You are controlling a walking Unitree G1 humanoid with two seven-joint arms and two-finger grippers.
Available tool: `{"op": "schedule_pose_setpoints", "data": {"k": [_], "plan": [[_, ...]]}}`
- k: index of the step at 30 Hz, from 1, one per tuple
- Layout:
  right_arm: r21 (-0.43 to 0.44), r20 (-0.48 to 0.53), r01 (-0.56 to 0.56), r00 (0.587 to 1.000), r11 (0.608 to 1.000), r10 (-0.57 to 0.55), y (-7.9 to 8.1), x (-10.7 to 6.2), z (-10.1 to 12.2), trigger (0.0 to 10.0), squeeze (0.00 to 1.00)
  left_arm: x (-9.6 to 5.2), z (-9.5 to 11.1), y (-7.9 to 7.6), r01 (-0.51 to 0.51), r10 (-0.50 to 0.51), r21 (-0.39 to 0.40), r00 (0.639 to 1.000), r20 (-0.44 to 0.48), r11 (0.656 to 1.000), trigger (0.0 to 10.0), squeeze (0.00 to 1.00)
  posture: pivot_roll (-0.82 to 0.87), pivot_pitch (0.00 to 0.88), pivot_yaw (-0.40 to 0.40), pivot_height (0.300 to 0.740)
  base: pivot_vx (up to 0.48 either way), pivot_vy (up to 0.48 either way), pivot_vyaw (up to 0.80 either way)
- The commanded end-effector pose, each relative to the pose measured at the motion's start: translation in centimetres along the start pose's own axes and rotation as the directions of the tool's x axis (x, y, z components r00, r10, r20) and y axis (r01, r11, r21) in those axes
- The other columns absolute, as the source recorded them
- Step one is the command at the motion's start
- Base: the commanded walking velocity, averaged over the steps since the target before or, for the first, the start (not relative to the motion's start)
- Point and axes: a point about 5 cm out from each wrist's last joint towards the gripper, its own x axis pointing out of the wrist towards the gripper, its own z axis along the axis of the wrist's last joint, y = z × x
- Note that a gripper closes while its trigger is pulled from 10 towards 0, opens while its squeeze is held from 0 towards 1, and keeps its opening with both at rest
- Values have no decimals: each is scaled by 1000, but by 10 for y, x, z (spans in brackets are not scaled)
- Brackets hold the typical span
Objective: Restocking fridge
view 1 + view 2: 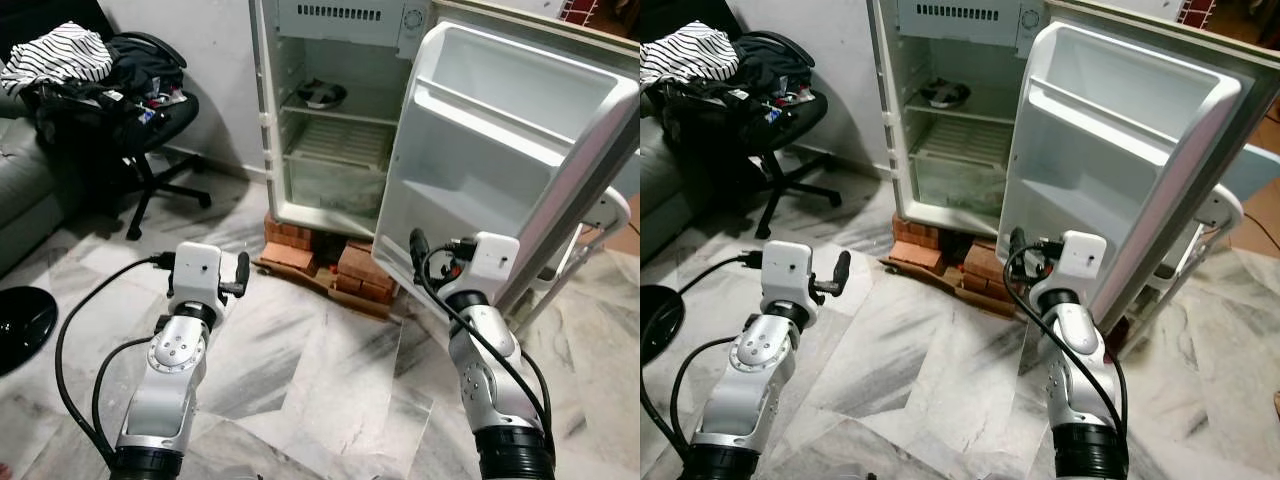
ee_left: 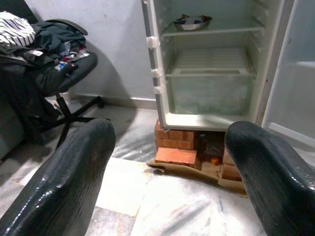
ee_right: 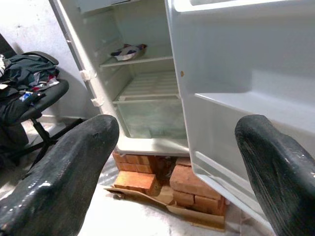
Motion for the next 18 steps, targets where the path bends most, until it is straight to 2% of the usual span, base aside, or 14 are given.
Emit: {"op": "schedule_pose_setpoints", "data": {"k": [1, 7, 11, 13, 18], "plan": [[-10, 45, -20, 999, 1000, 20, 4, 3, 13, 10000, 0, 1, 9, 5, -11, 10, 11, 1000, 29, 1000, 10000, 0, 19, 91, -1, 740, 244, 0, 781], [-12, 42, -8, 999, 1000, 8, 3, -2, 10, 10000, 0, -5, 0, 3, 2, -2, -3, 1000, 11, 1000, 10000, 0, 14, 81, -9, 740, 432, 0, 775], [-34, 40, -7, 999, 999, 9, 2, -3, 9, 10000, 0, -4, 0, 0, 10, -10, -11, 1000, 5, 1000, 10000, 0, 15, 75, -9, 740, 480, 0, 0], [-84, 54, -20, 998, 996, 24, 5, -3, 10, 10000, 0, -2, 1, -1, 16, -16, -17, 1000, 5, 1000, 10000, 0, 14, 69, -10, 740, 480, 0, 0], [-76, 52, -18, 998, 997, 22, 4, -4, 9, 10000, 0, 0, 0, -2, 25, -25, -2, 1000, 2, 1000, 10000, 0, 11, 59, -12, 740, 463, 0, 0]]}}
